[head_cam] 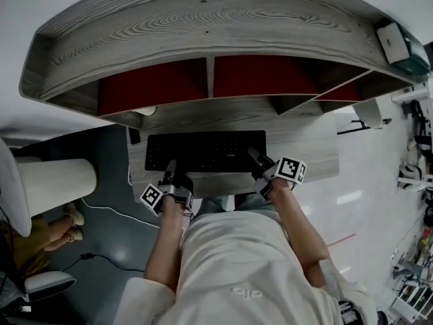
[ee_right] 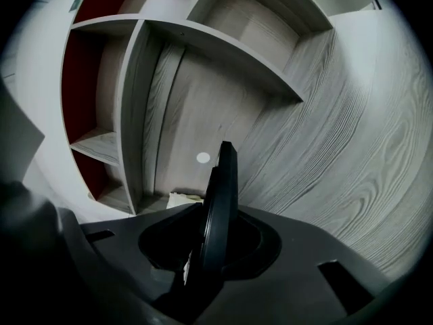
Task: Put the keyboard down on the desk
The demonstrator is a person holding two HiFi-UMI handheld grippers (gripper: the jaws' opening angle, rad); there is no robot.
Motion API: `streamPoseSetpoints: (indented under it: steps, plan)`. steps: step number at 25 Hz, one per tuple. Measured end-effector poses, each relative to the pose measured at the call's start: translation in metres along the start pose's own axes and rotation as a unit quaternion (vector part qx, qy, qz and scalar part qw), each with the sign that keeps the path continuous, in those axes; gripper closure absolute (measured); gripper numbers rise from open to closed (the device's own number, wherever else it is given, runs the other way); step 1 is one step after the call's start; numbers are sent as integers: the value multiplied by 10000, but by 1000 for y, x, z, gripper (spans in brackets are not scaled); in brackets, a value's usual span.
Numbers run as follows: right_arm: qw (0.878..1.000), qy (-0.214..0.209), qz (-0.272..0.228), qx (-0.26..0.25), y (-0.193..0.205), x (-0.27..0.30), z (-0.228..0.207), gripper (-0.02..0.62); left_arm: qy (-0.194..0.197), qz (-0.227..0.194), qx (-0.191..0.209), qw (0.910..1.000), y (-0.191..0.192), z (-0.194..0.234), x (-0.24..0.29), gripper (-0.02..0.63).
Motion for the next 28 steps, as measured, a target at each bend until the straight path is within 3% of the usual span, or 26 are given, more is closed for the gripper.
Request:
streamPoseSetpoints:
  steps: [16, 28]
  plan:
    - [9999, 159, -42, 43, 4, 35, -24, 480, -158, 151, -66, 9997, -29, 28, 26, 515]
    - [9987, 368, -101, 325, -1, 64, -50, 451, -94, -220, -100, 9997, -44, 20, 46, 525]
Point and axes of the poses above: the fingertips, and each gripper's own axes: x forward along the fingers, z to its left, y out of its underside, the point moved 8 cm from there along -x, backward along the fingers, and after that the axes turned 4 degrees about -y, right-handed, at the moved point
